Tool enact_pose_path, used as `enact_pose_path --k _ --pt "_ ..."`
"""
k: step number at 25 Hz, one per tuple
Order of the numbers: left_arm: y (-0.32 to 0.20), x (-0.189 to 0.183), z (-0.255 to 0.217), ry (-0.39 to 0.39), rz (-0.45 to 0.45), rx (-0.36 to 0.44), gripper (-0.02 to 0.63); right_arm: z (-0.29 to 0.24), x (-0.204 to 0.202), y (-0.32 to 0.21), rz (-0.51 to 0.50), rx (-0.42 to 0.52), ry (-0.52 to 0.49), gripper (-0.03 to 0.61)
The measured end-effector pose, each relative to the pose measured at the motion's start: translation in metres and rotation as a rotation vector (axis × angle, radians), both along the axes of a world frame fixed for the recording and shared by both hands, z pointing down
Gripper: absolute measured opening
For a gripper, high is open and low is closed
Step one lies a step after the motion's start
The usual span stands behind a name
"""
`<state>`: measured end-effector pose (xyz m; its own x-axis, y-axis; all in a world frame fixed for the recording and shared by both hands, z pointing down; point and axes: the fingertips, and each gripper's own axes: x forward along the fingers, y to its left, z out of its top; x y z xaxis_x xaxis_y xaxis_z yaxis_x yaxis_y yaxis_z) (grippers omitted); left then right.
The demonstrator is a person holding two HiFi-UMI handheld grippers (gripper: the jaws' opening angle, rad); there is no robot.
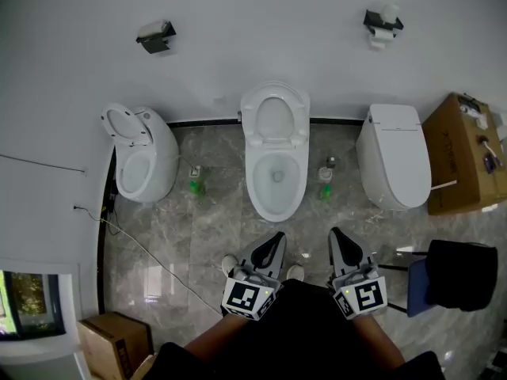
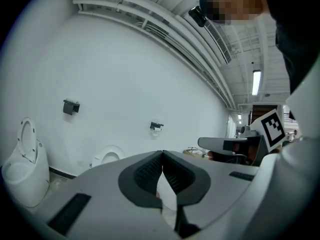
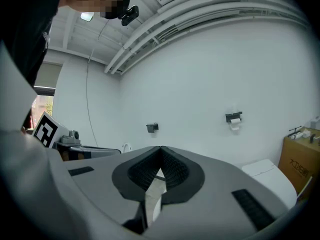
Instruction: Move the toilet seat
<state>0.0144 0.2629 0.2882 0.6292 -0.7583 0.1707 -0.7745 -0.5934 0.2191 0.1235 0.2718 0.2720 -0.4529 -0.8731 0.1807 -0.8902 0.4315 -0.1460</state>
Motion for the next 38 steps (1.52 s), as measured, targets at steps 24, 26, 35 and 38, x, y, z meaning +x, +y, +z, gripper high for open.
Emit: enact_pose_path --k 24,26,35,38 --pt "-0.037 -0.098 -0.012 -0.019 -0.143 0.113 0.015 -0.006 0.008 -0.055 0.066 0.118 0.067 0.029" --pt "-0.035 -0.093 -0.004 -0.051 -0.147 0.099 0.015 -0.003 0.012 -0.055 0.069 0.113 0.066 0.029" --pt "-0.032 -0.074 0.001 -0.078 -0.129 0.086 0.015 0.018 0.026 -0.053 0.091 0.062 0.063 0.028" --pt "-0.033 -0.069 -0.002 -0.081 -0.123 0.096 0.015 0.026 0.029 -0.052 0.095 0.038 0.063 0.028"
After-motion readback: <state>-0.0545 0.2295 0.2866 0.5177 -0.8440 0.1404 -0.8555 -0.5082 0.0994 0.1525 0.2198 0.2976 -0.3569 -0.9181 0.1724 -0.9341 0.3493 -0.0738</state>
